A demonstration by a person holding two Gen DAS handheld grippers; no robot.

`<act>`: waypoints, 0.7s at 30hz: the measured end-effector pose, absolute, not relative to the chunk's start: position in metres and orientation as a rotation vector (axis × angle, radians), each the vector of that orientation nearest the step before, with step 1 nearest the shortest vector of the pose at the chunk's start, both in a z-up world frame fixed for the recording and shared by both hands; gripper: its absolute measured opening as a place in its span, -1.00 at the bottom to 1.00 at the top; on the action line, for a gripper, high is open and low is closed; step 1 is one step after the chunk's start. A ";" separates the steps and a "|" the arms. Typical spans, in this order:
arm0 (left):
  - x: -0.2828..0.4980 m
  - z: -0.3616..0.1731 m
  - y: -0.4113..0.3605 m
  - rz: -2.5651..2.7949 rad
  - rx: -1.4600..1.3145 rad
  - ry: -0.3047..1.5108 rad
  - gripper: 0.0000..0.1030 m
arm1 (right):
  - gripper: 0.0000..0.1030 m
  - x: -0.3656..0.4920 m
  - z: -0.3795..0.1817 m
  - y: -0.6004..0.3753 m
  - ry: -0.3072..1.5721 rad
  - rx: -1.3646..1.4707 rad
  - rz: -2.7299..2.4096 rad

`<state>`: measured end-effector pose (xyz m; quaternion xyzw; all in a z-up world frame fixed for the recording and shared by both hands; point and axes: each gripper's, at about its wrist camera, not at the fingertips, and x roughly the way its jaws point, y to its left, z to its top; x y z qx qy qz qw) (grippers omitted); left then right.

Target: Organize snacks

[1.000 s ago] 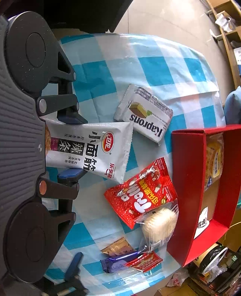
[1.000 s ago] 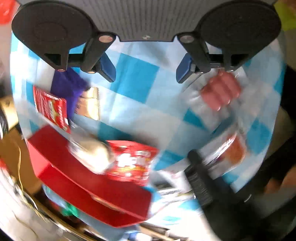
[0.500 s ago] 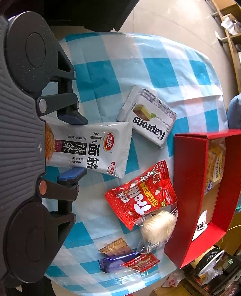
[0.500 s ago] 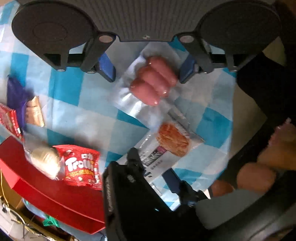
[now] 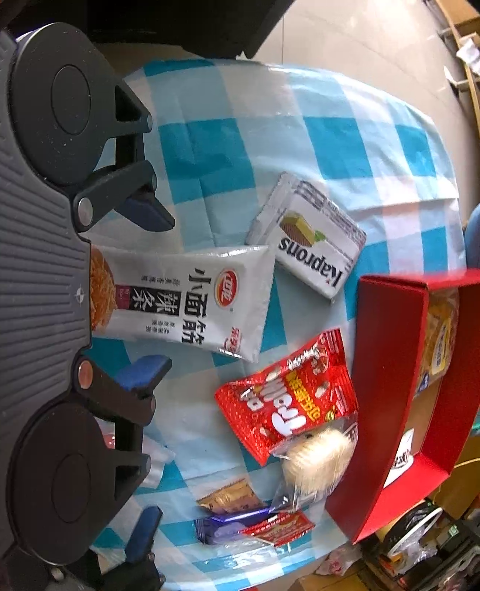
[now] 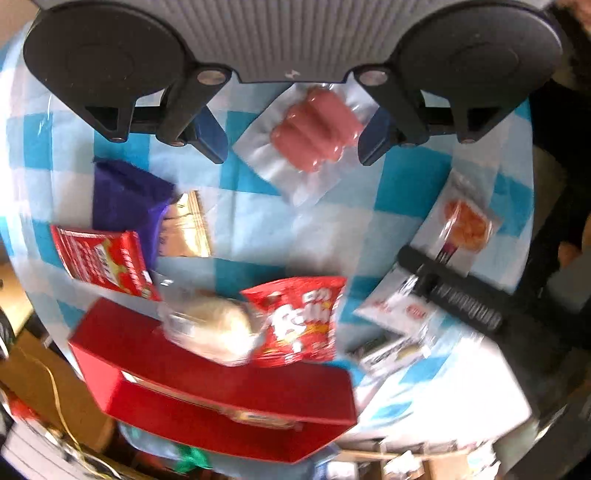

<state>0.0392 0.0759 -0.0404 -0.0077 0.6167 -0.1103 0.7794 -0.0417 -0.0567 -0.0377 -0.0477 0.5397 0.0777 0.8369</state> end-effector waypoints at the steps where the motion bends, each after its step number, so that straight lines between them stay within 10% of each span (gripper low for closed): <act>1: 0.038 -0.041 0.076 -0.237 -0.016 1.338 0.56 | 0.39 -0.043 -0.035 -0.065 1.147 -0.063 0.151; 21: 0.030 -0.048 0.065 -0.274 0.025 1.360 0.60 | 0.39 -0.057 -0.056 -0.071 1.207 -0.109 0.024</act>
